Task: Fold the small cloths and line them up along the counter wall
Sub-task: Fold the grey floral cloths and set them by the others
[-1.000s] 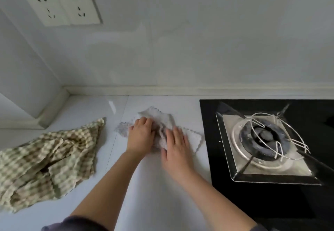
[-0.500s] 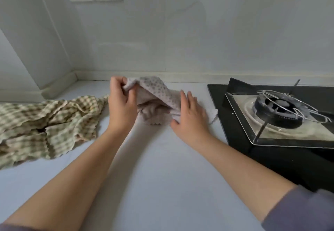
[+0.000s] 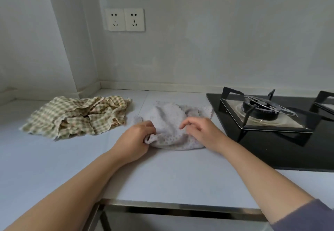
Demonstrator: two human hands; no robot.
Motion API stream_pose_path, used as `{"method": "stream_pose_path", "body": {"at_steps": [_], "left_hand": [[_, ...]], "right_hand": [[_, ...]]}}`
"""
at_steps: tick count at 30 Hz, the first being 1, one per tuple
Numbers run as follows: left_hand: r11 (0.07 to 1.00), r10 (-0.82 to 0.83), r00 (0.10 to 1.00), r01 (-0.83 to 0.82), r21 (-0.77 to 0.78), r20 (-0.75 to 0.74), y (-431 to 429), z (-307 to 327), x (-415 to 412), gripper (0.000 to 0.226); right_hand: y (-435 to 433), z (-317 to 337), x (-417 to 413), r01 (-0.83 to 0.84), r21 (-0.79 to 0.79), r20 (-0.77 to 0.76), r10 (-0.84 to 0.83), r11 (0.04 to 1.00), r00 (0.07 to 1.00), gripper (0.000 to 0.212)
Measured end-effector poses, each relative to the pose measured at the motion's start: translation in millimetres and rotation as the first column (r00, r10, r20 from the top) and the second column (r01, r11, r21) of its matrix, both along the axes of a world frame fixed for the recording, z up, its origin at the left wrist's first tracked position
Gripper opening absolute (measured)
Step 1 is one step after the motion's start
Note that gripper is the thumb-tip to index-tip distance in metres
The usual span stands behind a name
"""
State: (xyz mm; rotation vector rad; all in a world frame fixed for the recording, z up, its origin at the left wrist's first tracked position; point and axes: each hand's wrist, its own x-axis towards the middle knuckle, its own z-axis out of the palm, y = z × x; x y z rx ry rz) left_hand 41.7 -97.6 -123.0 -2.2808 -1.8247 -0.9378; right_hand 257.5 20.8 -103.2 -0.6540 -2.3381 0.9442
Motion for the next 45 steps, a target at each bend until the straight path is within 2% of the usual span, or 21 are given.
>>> {"method": "stream_pose_path", "body": {"at_steps": [2, 4, 6, 9, 11, 13, 16, 17, 20, 23, 25, 27, 29, 31, 33, 36, 38, 40, 42, 44, 45], "left_hand": [[0.999, 0.007, 0.998, -0.004, -0.049, 0.066, -1.4, 3.7, 4.4, 0.019], [0.995, 0.022, 0.986, -0.006, -0.095, 0.168, -2.9, 6.9, 9.9, 0.019], [0.988, -0.008, 0.98, 0.038, -0.148, 0.198, -2.7, 8.7, 16.0, 0.02], [0.982, -0.061, 0.993, 0.079, -0.17, 0.106, 1.5, 6.4, 18.5, 0.02], [0.985, -0.075, 0.996, 0.08, -0.15, 0.037, 2.5, 4.0, 14.6, 0.017], [0.992, -0.046, 0.998, 0.041, -0.121, -0.038, 1.3, 1.7, 10.6, 0.016], [0.999, 0.045, 0.993, -0.046, -0.013, -0.111, 1.3, -0.9, 1.4, 0.017], [0.997, 0.074, 0.99, -0.073, 0.02, -0.116, 1.7, -1.5, -1.1, 0.016], [0.989, 0.135, 0.988, -0.131, 0.065, -0.076, 2.2, -2.0, -4.0, 0.014], [0.99, 0.139, 0.99, -0.14, -0.018, -0.033, 0.4, -1.8, -2.8, 0.041], [0.996, 0.08, 0.997, -0.08, -0.05, -0.007, -0.9, -0.6, -1.2, 0.04], [0.998, 0.015, 1.0, -0.015, -0.068, -0.002, -3.1, 1.4, 1.6, 0.036], [0.997, -0.031, 0.999, 0.03, -0.074, -0.018, -4.0, 2.5, 3.8, 0.034], [0.999, -0.041, 0.998, 0.04, -0.032, -0.054, -4.6, 4.9, 4.6, 0.033], [0.999, -0.004, 0.998, 0.007, 0.036, -0.069, -7.5, 7.2, 4.2, 0.032], [0.978, 0.126, 0.991, -0.118, 0.17, -0.035, -12.0, 9.2, 4.2, 0.033], [0.944, 0.234, 0.972, -0.229, 0.236, 0.009, -12.1, 13.3, 4.1, 0.033], [0.92, 0.305, 0.952, -0.298, 0.257, 0.01, -8.8, 15.0, 4.5, 0.03], [0.969, 0.22, 0.974, -0.213, 0.126, -0.046, -5.2, 11.0, 6.1, 0.032], [0.991, 0.067, 0.99, -0.081, -0.11, -0.124, -1.9, 4.7, 8.3, 0.051], [0.981, 0.049, 0.983, -0.08, -0.174, -0.177, 0.3, 1.0, 7.1, 0.059]], "right_hand": [[9.8, 0.7, -0.5, 0.143, 0.042, -0.111, -0.137, 0.989, 0.984, 0.022], [25.2, 0.2, -3.5, 0.299, 0.217, -0.134, -0.275, 0.929, 0.952, 0.022], [36.6, 0.7, -11.9, 0.293, 0.347, -0.029, -0.301, 0.891, 0.953, 0.024], [51.6, 1.5, -32.3, 0.218, 0.306, 0.22, -0.292, 0.927, 0.931, 0.033], [64.0, 1.3, -50.5, 0.177, 0.339, 0.348, -0.298, 0.924, 0.889, 0.037], [75.8, 2.4, -67.3, 0.18, 0.401, 0.45, -0.364, 0.898, 0.815, 0.039], [89.6, 3.0, -87.1, 0.223, 0.434, 0.595, -0.464, 0.873, 0.656, 0.047], [91.8, 3.1, -91.4, 0.238, 0.397, 0.609, -0.449, 0.886, 0.654, 0.05], [90.4, 3.5, -97.6, 0.241, 0.24, 0.549, -0.336, 0.94, 0.765, 0.054], [73.3, 8.8, -86.4, 0.233, 0.241, 0.405, -0.316, 0.942, 0.858, 0.05], [54.3, 8.8, -68.7, 0.17, 0.219, 0.365, -0.242, 0.961, 0.899, 0.047], [34.2, 4.3, -46.1, 0.09, 0.189, 0.393, -0.159, 0.978, 0.906, 0.044], [18.2, -1.5, -25.0, 0.016, 0.201, 0.494, -0.115, 0.98, 0.862, 0.045], [14.3, -7.1, -9.0, -0.011, 0.266, 0.619, -0.162, 0.964, 0.768, 0.051], [16.6, -8.1, 2.4, 0.038, 0.339, 0.647, -0.262, 0.94, 0.716, 0.053], [14.3, -5.2, 3.9, 0.126, 0.409, 0.507, -0.34, 0.904, 0.792, 0.048], [4.6, -4.9, -2.1, 0.156, 0.356, 0.404, -0.302, 0.922, 0.864, 0.044], [-3.9, -9.4, -8.4, 0.084, 0.323, 0.44, -0.228, 0.943, 0.869, 0.047], [-5.2, -15.8, -10.9, -0.004, 0.328, 0.584, -0.199, 0.945, 0.787, 0.061], [0.5, -18.2, -10.7, -0.027, 0.345, 0.641, -0.214, 0.938, 0.737, 0.066], [3.5, -18.7, -10.2, -0.023, 0.345, 0.65, -0.221, 0.938, 0.727, 0.067]]}}
